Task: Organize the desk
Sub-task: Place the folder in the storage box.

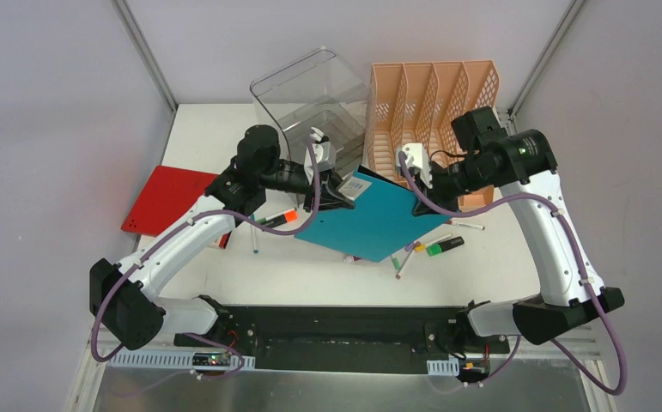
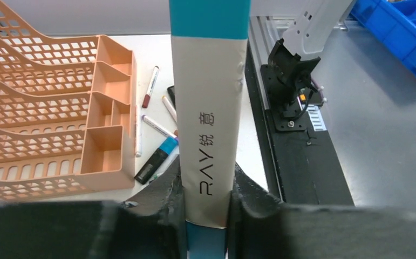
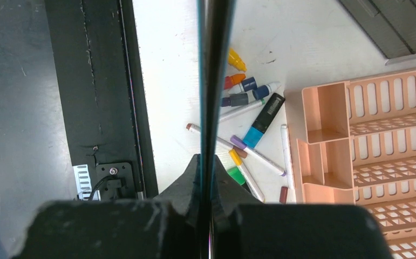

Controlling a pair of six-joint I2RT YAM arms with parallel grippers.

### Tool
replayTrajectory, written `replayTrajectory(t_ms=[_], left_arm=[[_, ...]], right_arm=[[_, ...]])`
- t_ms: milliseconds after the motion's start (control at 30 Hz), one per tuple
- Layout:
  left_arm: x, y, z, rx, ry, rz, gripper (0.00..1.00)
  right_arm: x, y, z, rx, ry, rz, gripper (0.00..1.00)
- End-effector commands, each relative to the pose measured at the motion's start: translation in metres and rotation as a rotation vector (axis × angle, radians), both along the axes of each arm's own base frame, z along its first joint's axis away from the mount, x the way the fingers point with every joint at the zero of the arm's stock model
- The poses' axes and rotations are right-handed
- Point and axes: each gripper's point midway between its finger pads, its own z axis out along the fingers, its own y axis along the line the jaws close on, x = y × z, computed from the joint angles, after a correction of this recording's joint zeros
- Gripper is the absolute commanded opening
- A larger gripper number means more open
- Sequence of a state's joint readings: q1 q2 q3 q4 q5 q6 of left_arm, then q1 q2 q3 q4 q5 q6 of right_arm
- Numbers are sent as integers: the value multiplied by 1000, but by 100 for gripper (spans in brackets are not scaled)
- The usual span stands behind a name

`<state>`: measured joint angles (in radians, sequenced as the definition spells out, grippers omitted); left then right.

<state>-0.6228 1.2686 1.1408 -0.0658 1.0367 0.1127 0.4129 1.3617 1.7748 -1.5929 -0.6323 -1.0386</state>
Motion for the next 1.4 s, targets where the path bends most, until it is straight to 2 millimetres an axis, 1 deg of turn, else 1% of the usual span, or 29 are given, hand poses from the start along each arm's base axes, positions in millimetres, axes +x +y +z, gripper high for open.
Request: replayTrajectory(t_ms=[0, 67, 167, 200, 233, 300, 333, 400, 433, 467, 500, 533, 567, 600, 733, 800, 833, 933, 1000, 1133, 1267, 1367], left_arm=[[-5, 0, 14, -13, -74, -10, 0], [-7, 2, 16, -20, -77, -7, 0], [-5, 4, 24, -52, -64, 44, 0], [-5, 6, 26, -59, -51, 68, 0], [-4, 7, 31, -78, -44, 93, 0], [-3, 11, 37, -108, -14, 151, 0], [-2, 14, 39, -121, 4, 185, 0], [-5, 24, 49, -164, 6, 247, 0], [-5, 29, 51, -187, 10, 283, 0], [-6, 34, 54, -210, 7, 313, 0], [-8, 39, 56, -227, 4, 339, 0], [-9, 44, 58, -235, 7, 361, 0], [-12, 47, 58, -235, 11, 372, 0], [-15, 50, 58, -231, 16, 377, 0], [-19, 61, 48, -191, 47, 426, 0], [-20, 68, 47, -186, 40, 459, 0], [-21, 71, 47, -189, 41, 474, 0], [-22, 80, 58, -233, 36, 517, 0], [-19, 84, 63, -259, 44, 557, 0], [-8, 90, 82, -339, 32, 622, 0], [5, 87, 97, -411, 31, 654, 0], [20, 79, 104, -460, 45, 675, 0]], right_arm=[[-37, -10, 6, -23, 121, 10, 0], [-36, -10, 6, -25, 120, 5, 0], [-32, -8, 8, -20, 121, -31, 0], [-29, -7, 8, -17, 121, -47, 3], [-28, -7, 9, -11, 118, -61, 11], [-27, -4, 10, 10, 123, -92, 22], [-25, -2, 10, 22, 125, -110, 30], [-20, 1, 9, 47, 123, -156, 49], [-16, 1, 8, 60, 111, -188, 64], [-10, 1, 8, 72, 97, -224, 75], [-3, -2, 9, 88, 91, -260, 83], [3, -6, 13, 117, 95, -292, 88], [9, -10, 18, 151, 107, -324, 91], [14, -14, 24, 189, 117, -354, 93], [22, -30, 48, 301, 106, -398, 96], [26, -38, 49, 312, 85, -415, 98], [28, -42, 47, 311, 80, -430, 98], [33, -53, 36, 334, 93, -487, 98], [34, -58, 28, 373, 117, -520, 98], [41, -72, 9, 458, 143, -619, 99], [51, -81, -8, 528, 176, -716, 99], [60, -87, -16, 554, 179, -774, 99]])
